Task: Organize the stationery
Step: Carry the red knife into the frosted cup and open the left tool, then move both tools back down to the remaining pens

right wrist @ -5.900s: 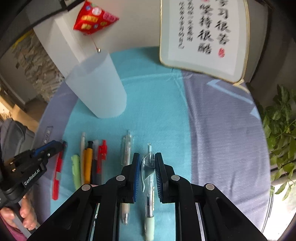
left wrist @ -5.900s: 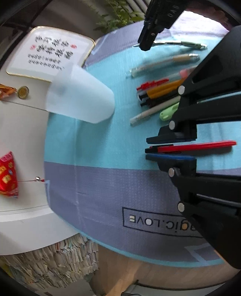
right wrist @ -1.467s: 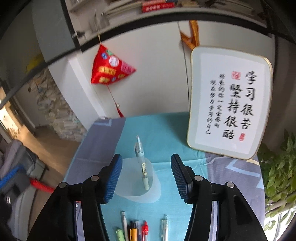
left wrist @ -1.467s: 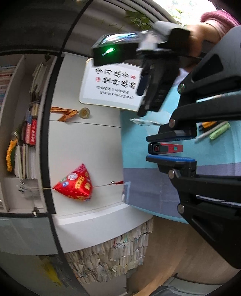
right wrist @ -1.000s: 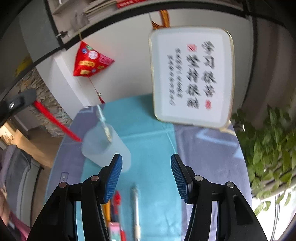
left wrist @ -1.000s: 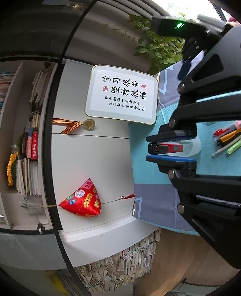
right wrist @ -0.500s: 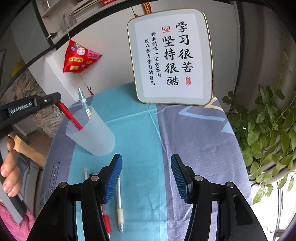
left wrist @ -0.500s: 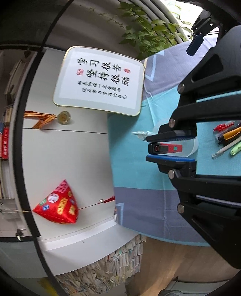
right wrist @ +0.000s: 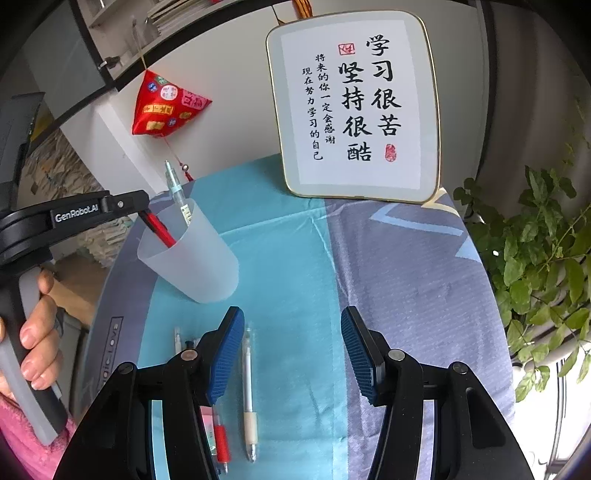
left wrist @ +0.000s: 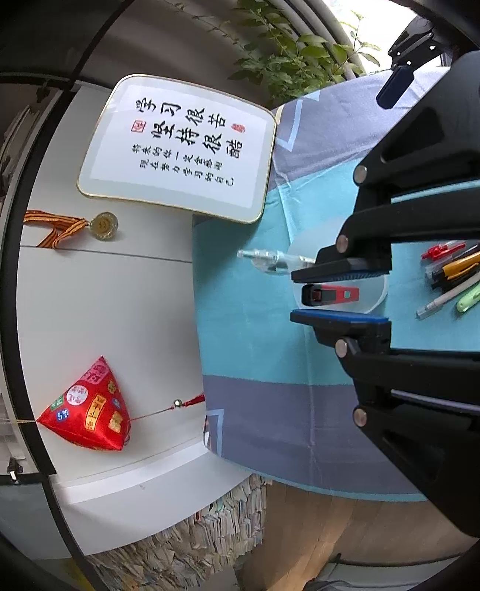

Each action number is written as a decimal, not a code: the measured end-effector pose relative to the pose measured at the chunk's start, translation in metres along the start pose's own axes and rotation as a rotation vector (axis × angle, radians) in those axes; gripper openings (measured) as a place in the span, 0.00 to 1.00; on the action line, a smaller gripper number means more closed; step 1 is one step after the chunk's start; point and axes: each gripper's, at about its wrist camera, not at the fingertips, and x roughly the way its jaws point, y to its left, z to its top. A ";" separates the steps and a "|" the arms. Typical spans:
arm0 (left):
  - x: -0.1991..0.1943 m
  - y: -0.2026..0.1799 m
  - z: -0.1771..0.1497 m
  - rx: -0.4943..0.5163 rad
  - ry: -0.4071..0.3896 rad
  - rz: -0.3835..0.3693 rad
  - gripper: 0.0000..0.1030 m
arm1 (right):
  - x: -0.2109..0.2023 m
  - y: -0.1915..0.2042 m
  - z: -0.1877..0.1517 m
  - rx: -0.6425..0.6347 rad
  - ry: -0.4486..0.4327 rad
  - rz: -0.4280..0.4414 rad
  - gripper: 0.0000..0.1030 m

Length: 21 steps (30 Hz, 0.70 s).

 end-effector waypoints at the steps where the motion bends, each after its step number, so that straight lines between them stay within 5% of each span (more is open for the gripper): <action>1: 0.000 0.000 0.000 0.001 -0.001 0.003 0.13 | 0.000 0.000 0.000 0.001 0.001 0.002 0.53; 5: -0.010 0.002 -0.001 -0.005 -0.014 -0.007 0.32 | 0.001 0.002 -0.001 -0.002 0.008 -0.003 0.53; 15: -0.071 0.016 -0.012 -0.017 -0.123 0.010 0.40 | -0.009 0.015 -0.005 -0.032 0.009 -0.001 0.53; 21: -0.085 0.031 -0.041 -0.043 -0.119 0.016 0.41 | -0.011 0.026 -0.012 -0.062 0.025 -0.009 0.53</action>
